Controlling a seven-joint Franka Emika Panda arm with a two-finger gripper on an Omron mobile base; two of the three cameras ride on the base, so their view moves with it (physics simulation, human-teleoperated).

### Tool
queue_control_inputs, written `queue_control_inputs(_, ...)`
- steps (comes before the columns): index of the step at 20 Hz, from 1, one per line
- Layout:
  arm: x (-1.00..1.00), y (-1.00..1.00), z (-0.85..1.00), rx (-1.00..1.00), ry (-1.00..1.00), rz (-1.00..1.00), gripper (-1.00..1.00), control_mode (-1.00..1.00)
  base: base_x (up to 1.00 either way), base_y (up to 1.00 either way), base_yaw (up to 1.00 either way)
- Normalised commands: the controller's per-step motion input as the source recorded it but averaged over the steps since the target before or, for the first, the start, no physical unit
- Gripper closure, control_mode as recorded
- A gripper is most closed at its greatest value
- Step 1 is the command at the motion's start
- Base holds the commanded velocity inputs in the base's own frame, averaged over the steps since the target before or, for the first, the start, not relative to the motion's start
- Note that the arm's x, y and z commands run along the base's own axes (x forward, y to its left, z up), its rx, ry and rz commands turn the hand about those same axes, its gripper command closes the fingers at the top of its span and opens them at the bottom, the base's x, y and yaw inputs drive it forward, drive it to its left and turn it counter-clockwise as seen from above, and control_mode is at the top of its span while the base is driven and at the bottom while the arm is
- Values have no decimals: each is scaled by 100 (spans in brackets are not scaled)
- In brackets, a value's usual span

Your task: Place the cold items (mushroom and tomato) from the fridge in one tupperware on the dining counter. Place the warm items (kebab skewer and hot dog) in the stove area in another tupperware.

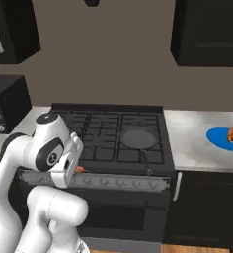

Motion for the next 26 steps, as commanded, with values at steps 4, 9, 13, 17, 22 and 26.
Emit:
queue_control_inputs(4,0,0,0,0,0,0,100,100,-85,88,-2)
queue_control_inputs(9,0,0,0,0,0,0,100,100,-88,71,-5)
queue_control_inputs(13,0,0,0,0,0,0,100,100,-61,76,-7)
queue_control_inputs(17,0,0,0,0,0,0,100,100,-16,100,-10)
queue_control_inputs(22,0,0,0,0,0,0,100,100,-16,100,-16)
queue_control_inputs(26,0,0,0,0,0,0,100,100,-21,100,-25)
